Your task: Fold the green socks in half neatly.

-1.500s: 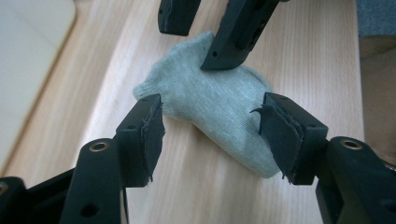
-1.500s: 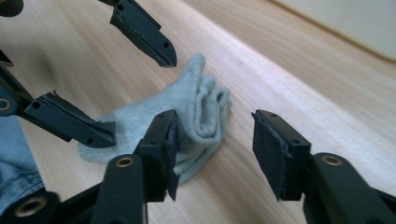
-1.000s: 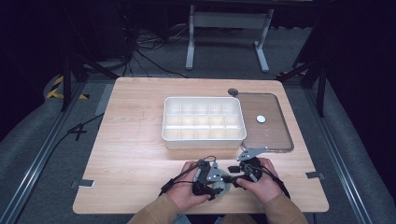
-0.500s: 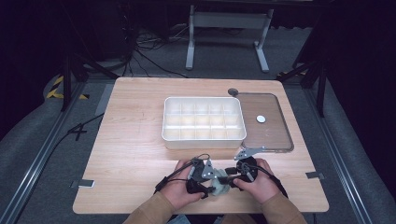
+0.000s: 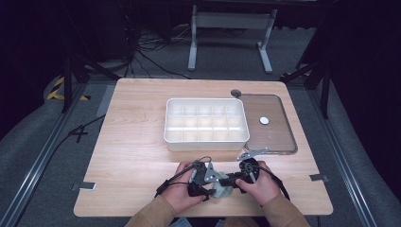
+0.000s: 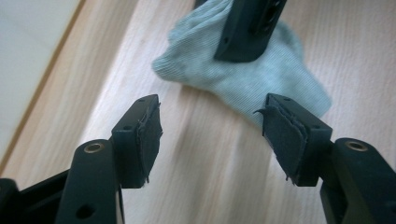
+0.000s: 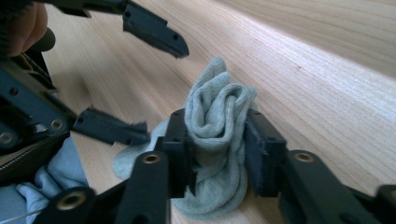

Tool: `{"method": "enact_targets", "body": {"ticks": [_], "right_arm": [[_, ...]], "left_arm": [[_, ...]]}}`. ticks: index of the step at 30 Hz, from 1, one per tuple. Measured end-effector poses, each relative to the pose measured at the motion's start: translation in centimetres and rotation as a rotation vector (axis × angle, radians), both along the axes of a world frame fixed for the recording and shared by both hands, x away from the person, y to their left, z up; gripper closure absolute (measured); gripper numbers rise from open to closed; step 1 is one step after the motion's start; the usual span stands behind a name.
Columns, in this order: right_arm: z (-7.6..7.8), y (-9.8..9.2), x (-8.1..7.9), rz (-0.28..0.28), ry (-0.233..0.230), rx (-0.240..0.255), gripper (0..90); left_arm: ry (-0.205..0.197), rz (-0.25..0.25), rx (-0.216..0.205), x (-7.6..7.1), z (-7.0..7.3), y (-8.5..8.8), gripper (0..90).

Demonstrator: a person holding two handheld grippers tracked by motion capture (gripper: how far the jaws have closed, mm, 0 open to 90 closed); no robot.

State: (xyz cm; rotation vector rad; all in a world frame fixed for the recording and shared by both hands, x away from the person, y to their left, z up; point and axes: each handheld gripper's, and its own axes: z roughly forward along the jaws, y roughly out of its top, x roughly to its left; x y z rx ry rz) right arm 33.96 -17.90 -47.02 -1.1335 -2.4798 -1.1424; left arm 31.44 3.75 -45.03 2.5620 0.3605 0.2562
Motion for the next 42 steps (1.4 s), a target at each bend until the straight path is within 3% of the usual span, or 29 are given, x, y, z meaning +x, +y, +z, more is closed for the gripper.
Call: {"method": "enact_targets", "body": {"ticks": [6,11,16,22,29,42], "right_arm": [[0.6,0.1,0.0,0.016,-0.013,-0.023,71.4],[1.5,0.4,-0.2,0.049,-0.05,-0.051,72.1],[2.6,0.2,-0.3,0.069,-0.079,-0.062,72.3],[4.8,0.0,-0.1,0.088,-0.145,-0.099,72.3],[7.0,-0.8,0.7,0.082,-0.184,-0.119,72.2],[9.8,-1.9,1.8,0.078,-0.237,-0.149,72.2]], "left_arm": [[-0.005,0.036,-0.021,0.6,0.8,1.5,38.0],[-0.011,0.075,-0.033,1.1,1.3,3.1,38.0],[-0.005,0.111,-0.04,1.5,1.8,4.8,37.8],[-0.014,0.15,-0.055,1.8,2.3,6.5,37.8],[-0.014,0.185,-0.07,2.2,3.1,7.7,38.0],[-0.007,0.226,-0.093,2.5,3.9,9.0,38.0]]}}
